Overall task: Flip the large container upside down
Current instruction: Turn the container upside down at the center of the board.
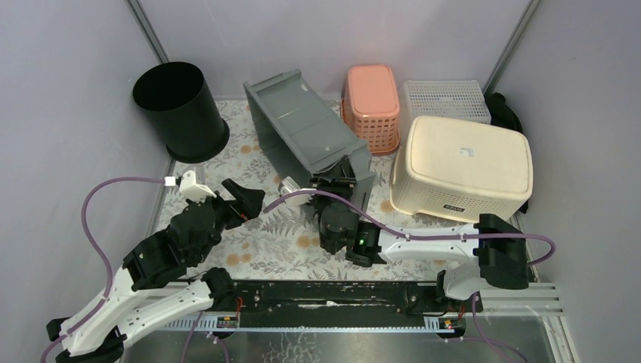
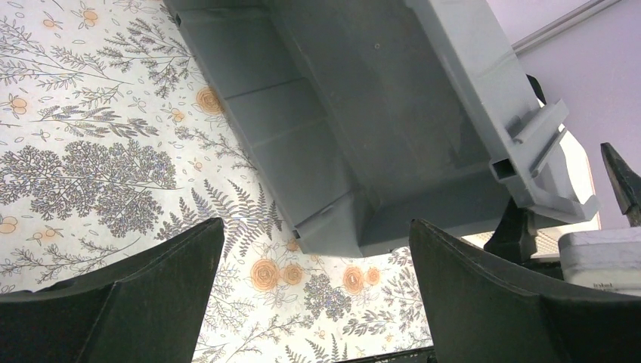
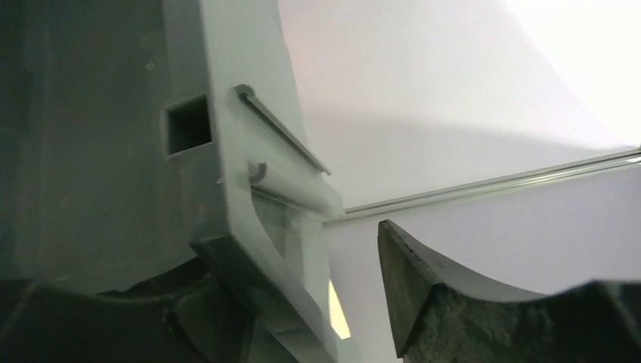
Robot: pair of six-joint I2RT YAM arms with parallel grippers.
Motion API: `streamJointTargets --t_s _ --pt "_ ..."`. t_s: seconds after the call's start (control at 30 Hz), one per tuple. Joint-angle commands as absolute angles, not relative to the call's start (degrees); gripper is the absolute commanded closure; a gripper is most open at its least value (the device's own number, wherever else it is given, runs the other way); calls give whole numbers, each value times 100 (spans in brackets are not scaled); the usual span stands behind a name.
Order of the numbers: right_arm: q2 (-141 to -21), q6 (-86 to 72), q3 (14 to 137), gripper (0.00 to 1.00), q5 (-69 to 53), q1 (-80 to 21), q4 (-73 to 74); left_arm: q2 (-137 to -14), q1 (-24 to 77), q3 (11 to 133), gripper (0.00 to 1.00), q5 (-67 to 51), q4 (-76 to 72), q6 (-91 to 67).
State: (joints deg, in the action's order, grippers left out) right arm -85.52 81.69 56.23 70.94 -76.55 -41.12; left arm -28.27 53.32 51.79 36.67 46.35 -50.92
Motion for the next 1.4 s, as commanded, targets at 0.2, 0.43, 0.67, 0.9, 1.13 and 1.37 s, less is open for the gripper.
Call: streamJointTargets --t_s 0.2,0.43,0.67,0.9,1.13,1.37 --pt "-8132 4790 7020 22 6478 -7948 -701 -2770 5365 5282 0 3902 4676 -5159" --pt "-8197 2828 7932 17 5060 -7963 1409 -2845 5363 5338 0 3911 4667 -5150" --pt "-8219 2223 8164 14 3716 -7963 2101 -2917 5367 5376 0 3893 4641 -5137" --pt "-8069 1970 8263 13 3196 -7963 2199 -3015 5361 5449 0 3856 4619 -5109" --pt "-7226 1557 8241 7 2162 -7962 1833 -3309 5366 5557 0 3742 4598 -5063" --pt "-6753 1143 8163 2 2097 -7948 1724 -3696 5363 5631 0 3555 4274 -4949"
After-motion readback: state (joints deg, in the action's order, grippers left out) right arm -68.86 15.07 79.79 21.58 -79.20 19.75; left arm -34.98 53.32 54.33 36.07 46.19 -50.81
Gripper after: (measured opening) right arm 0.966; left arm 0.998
